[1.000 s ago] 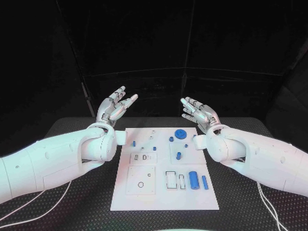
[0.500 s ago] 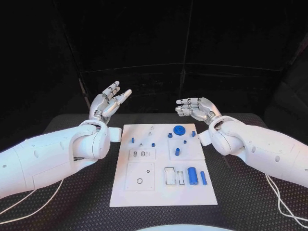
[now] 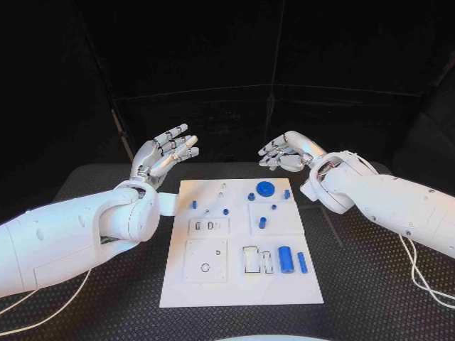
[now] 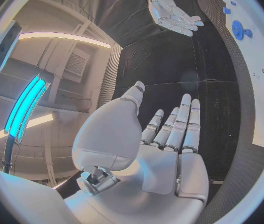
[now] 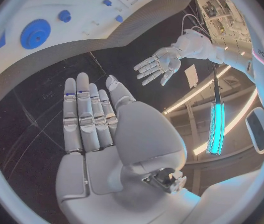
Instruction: Assemble the parts on the task board
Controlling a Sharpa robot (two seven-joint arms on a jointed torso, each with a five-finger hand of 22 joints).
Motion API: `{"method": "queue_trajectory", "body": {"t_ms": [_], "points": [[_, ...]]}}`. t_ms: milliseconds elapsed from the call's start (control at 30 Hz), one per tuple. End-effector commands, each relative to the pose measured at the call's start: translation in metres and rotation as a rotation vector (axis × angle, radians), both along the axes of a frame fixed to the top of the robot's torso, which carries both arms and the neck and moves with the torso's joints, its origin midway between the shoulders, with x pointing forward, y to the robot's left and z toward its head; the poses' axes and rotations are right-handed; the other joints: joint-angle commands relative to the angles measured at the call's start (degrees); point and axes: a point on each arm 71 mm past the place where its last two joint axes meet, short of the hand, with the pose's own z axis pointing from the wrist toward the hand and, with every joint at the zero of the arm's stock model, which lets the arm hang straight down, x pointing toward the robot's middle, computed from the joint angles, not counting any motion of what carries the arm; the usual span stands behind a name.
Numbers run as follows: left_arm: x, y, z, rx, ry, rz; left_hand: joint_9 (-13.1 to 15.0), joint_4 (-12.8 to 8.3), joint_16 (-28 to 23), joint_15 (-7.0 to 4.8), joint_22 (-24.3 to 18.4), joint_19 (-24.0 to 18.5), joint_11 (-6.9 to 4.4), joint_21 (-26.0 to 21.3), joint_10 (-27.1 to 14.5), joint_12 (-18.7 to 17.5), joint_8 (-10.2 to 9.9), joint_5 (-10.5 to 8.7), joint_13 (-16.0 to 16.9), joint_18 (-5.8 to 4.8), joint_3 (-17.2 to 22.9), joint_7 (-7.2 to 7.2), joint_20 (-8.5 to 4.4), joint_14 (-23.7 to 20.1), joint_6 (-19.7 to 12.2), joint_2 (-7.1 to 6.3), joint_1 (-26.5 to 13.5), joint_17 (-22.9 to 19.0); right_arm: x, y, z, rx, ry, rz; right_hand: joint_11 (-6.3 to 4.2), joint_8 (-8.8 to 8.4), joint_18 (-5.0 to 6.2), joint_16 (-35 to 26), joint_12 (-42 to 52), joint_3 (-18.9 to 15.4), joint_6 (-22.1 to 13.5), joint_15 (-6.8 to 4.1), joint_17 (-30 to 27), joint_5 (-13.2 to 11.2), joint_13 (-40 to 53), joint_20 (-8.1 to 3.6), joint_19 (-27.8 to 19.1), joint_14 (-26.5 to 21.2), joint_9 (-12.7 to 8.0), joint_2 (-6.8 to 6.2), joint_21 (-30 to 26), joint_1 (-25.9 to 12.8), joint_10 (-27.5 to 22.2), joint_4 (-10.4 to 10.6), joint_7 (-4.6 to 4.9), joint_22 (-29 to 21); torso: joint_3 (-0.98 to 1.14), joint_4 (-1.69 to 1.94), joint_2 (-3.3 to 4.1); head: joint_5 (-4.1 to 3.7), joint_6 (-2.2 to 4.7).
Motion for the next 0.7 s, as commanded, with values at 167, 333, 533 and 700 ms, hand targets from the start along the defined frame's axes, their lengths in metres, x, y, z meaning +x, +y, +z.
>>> {"method": "queue_trajectory", "body": {"t_ms": [167, 333, 533, 700], "points": [[-0.007, -0.006, 0.007, -0.031, -0.017, -0.09, 0.5, -1.5, -0.1, -1.33, 0.3, 4.6, -0.91, 2.0, 11.9, 1.8, 1.1, 0.05, 0.5, 2.02, 0.1, 7.5, -0.07, 5.5, 8.8, 0.42, 1.0, -0.4, -0.003, 0.017, 0.004, -0.348, -0.046, 0.05, -2.32, -2.52, 0.23, 16.4, -3.5, 2.7, 3.4, -3.53, 11.4, 0.0, 0.0, -4.46, 7.5, 11.9, -0.1, -2.52, 15.1, -2.3, 4.5, -3.0, -1.35, 8.5, -0.26, 0.17, 2.5, -0.4, 0.8], [-0.012, -0.012, 0.009, -0.044, -0.006, -0.119, 0.6, -2.1, -0.4, -1.84, 0.1, 6.0, -1.26, 2.4, 13.9, 2.1, 1.7, 0.06, 0.5, 2.48, 0.2, 7.35, -0.13, 7.9, 12.9, 0.73, 1.1, -0.6, -0.005, 0.025, 0.005, -0.443, -0.052, 0.071, -2.26, -2.72, 0.57, 33.5, -3.6, 5.1, 1.8, -3.41, 27.6, -1.0, -0.1, -4.61, 7.0, 11.7, -0.1, -2.65, 21.0, -3.9, 2.9, -3.6, -1.9, 12.2, -0.38, 0.2, 3.7, -0.66, 1.2], [-0.015, -0.016, 0.01, -0.054, -0.001, -0.142, 0.6, -2.3, -0.5, -1.92, 0.1, 6.3, -1.34, 2.5, 14.3, 2.1, 1.7, 0.06, 0.4, 2.55, 0.2, 7.28, -0.15, 8.3, 13.5, 0.8, 1.1, -0.7, -0.007, 0.032, 0.002, -0.514, -0.033, 0.091, -2.03, -2.74, 0.59, 42.8, -3.6, 5.6, 0.7, -3.01, 37.6, -2.3, -0.2, -4.37, 6.6, 11.6, -0.1, -3.66, 23.9, -5.7, 0.4, -3.1, -2.1, 14.0, -0.6, 0.22, 4.56, -0.78, 1.05], [-0.016, -0.018, 0.01, -0.059, 0.001, -0.152, 0.6, -2.3, -0.6, -1.93, 0.1, 6.3, -1.36, 2.5, 14.3, 2.1, 1.8, 0.05, 0.4, 2.56, 0.2, 7.27, -0.16, 8.4, 13.7, 0.81, 1.1, -0.8, -0.007, 0.038, 0.001, -0.545, -0.028, 0.1, -1.76, -2.72, 0.66, 47.8, -3.4, 5.8, 0.2, -2.8, 42.9, -2.7, -0.1, -3.98, 6.2, 11.2, -0.1, -4.33, 25.7, -6.1, -1.6, -2.5, -2.01, 15.1, -0.66, 0.19, 5.22, -0.78, 1.06]]}}
